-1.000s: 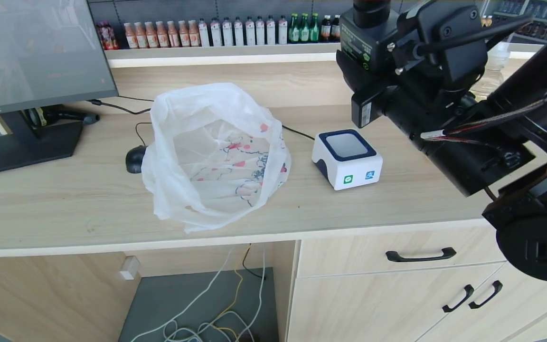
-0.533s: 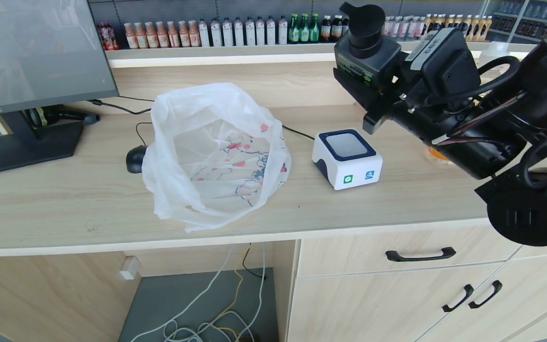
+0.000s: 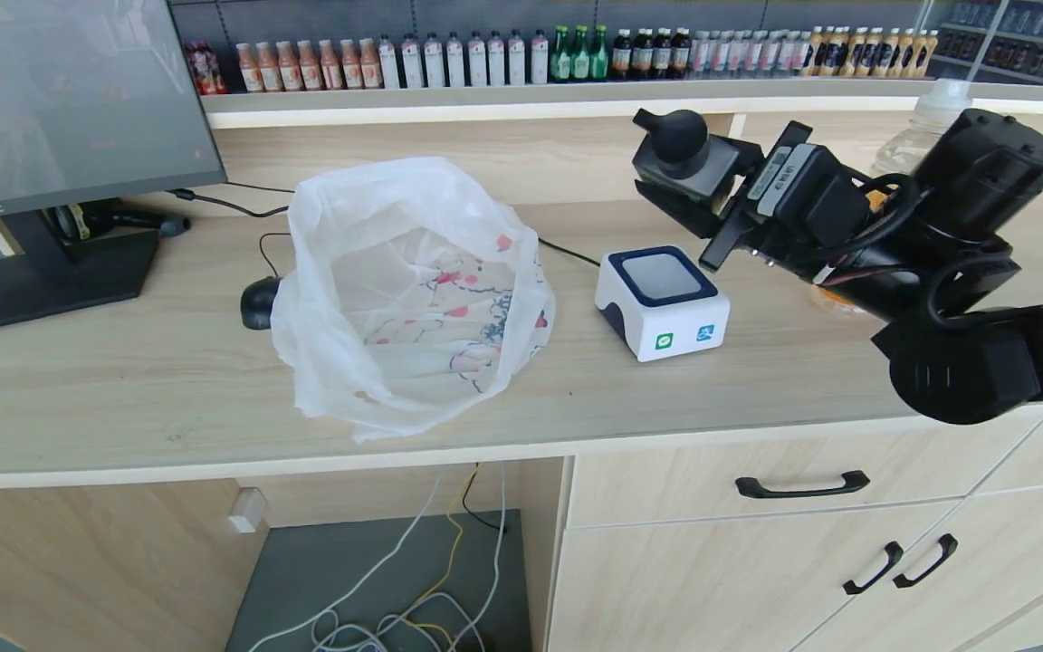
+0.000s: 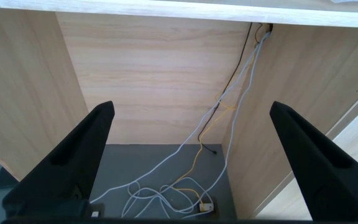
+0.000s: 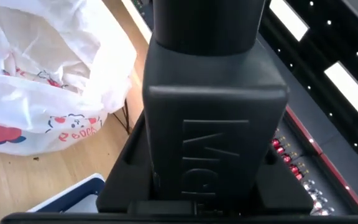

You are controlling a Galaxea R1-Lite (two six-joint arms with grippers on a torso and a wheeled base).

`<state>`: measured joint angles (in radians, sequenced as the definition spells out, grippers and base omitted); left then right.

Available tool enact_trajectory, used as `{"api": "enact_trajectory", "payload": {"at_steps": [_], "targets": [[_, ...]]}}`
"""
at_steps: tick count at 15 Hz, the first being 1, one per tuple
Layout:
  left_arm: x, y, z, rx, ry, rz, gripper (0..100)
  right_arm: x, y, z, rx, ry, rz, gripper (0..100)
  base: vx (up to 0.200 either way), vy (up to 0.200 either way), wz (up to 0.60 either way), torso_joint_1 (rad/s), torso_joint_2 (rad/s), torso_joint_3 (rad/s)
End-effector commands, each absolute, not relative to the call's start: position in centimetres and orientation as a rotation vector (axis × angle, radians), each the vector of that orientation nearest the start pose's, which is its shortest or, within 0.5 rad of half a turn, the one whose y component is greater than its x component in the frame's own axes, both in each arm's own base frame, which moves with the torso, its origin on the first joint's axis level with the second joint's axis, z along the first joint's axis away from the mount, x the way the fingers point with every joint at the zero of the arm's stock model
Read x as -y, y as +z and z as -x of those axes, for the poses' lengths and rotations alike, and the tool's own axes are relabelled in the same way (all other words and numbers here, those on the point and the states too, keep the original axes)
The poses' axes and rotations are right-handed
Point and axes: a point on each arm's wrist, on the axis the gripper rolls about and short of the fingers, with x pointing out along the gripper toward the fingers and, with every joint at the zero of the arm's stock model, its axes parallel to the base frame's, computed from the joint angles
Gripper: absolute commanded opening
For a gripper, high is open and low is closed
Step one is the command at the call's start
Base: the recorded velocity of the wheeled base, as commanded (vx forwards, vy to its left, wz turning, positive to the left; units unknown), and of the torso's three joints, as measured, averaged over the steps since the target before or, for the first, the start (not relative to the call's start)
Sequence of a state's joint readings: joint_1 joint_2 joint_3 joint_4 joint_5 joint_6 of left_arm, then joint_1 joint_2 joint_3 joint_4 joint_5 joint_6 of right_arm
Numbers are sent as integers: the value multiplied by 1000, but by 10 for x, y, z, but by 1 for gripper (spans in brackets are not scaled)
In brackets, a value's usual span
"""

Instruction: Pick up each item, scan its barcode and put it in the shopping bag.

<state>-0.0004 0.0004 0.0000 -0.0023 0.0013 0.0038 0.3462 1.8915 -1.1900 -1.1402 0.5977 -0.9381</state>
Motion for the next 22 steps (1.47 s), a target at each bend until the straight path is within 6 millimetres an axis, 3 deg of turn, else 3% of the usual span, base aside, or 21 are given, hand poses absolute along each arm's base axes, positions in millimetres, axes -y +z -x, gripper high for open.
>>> {"api": "enact_trajectory", "payload": {"at_steps": [1,9,22], "targets": [[0,76,23,3,2,-5,100,-139,257,-349,832,678,919,0,0,0,0,0,0,0],[0,76,23,5,2,-3,100,-125,226,-353,771,729,974,0,0,0,0,0,0,0],[0,76,23,3,2,-5,100,-130,212,-358,738,750,961,0,0,0,0,0,0,0]]}}
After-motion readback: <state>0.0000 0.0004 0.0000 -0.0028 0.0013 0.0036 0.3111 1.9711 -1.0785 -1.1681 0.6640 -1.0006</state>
